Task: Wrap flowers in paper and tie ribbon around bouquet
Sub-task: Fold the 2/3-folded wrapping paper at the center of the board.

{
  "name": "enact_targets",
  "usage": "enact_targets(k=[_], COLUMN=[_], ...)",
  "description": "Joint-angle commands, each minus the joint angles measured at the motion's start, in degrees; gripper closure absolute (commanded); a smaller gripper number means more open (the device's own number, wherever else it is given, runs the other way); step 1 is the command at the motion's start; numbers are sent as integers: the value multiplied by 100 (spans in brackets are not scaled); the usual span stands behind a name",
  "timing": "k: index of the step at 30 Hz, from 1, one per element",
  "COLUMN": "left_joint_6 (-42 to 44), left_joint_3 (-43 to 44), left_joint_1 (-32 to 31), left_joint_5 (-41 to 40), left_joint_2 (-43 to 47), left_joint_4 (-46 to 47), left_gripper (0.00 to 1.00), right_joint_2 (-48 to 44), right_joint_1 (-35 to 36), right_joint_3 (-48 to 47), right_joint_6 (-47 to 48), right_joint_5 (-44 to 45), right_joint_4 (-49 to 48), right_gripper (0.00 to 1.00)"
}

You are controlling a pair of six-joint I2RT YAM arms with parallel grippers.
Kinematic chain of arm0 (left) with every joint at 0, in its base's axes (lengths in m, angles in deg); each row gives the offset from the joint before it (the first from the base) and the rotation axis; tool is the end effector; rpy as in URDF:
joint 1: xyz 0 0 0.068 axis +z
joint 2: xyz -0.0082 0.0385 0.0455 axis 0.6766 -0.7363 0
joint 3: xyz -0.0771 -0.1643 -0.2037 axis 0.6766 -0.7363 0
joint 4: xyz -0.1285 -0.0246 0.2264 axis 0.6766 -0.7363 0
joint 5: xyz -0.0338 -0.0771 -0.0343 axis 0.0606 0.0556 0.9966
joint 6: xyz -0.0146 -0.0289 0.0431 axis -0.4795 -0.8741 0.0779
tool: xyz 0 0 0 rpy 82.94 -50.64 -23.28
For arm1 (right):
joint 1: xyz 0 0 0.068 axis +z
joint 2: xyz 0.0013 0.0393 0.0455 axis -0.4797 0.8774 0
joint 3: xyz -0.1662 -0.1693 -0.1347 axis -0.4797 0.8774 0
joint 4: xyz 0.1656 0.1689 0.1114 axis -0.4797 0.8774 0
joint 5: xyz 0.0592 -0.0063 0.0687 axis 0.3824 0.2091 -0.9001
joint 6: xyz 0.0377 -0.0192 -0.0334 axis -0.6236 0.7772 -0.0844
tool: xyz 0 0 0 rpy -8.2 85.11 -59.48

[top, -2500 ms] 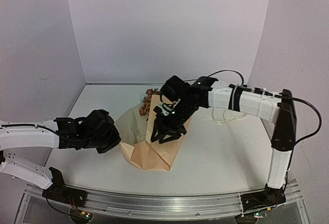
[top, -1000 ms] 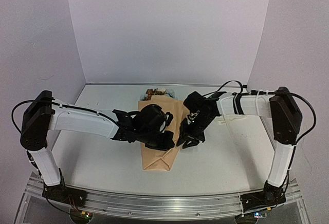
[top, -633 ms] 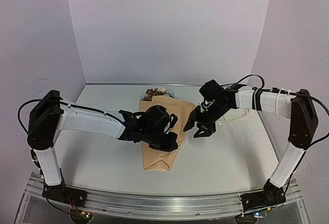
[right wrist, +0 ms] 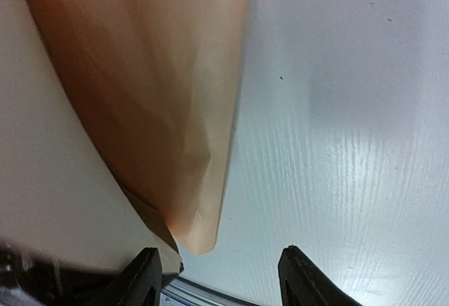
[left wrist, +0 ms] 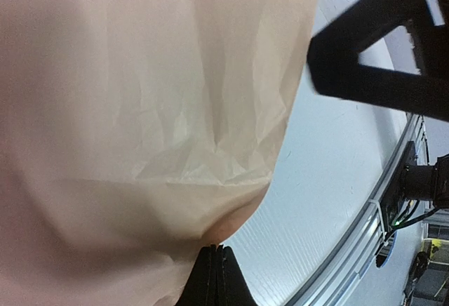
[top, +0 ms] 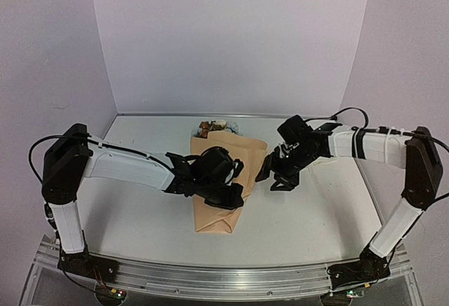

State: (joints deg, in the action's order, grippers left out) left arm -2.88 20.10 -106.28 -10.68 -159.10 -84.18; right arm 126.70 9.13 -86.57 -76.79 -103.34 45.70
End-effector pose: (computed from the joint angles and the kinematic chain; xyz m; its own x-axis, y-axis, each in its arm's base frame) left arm 0.1773 -0.3698 0.1848 -0.8534 0.2744 -0.4432 0.4926 0.7027 -0.5134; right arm 0.2642 0.2235 0.2233 -0.9918 0.1216 -0.0390 0.0722 0.7855 0.6146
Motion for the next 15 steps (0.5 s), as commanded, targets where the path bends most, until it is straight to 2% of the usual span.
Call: enact_targets(k=[1, 5, 12, 15], left_joint_6=[-29, -11, -31, -48], left_joint_3=[308, 366, 380, 375], left_joint_1=[-11, -10, -11, -11], left_joint_5=[98, 103, 93, 99], left_joint_2=[-126, -163, -173, -179], left_joint_4=[218, 210, 203, 209], left_gripper=[100, 100, 100, 100], right_joint_2=[-630, -258, 496, 745], right_joint_1=[-9, -9, -9, -9], right_joint_3=[124, -167, -563, -698], right_joint_6=[290, 319, 184, 31], right_joint_5=[428, 106, -123, -205], right_joint_4=[-173, -175, -262, -404], right_gripper=[38, 34, 34, 38])
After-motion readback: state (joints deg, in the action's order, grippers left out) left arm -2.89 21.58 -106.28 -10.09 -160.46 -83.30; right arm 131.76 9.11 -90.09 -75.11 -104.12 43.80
